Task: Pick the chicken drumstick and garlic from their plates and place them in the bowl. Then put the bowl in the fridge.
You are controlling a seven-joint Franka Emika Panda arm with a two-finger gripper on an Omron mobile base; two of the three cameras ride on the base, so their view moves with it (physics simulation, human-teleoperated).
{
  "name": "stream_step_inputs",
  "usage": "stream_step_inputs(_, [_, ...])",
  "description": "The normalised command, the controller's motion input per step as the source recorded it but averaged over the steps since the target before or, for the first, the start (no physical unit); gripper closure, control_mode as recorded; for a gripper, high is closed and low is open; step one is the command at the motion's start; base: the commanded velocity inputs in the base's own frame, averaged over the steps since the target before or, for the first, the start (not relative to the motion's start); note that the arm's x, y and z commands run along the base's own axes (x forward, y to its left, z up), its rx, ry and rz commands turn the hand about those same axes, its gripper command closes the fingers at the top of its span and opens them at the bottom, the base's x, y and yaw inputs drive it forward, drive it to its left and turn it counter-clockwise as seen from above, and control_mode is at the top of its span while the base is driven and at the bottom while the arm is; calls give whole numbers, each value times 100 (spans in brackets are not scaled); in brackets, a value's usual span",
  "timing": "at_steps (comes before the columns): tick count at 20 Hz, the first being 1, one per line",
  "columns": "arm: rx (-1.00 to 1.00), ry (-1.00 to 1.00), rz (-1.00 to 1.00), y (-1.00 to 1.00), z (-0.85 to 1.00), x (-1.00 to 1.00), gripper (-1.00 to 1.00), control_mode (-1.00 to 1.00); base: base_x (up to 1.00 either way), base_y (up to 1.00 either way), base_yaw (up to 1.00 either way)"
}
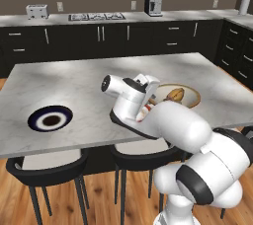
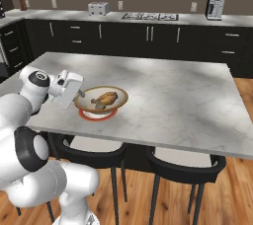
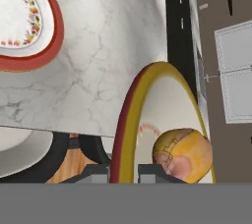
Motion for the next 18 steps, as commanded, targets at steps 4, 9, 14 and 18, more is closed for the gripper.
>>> stream_step_inputs(4, [0,0,0,0,0,0,100,-100,0,0,0])
stream_step_inputs(9, [0,0,0,0,0,0,100,100,0,0,0])
stream_step_inputs(14, [0,0,0,0,0,0,100,100,0,0,0])
stream_step_inputs(18, [0,0,0,0,0,0,100,100,-6,0,0])
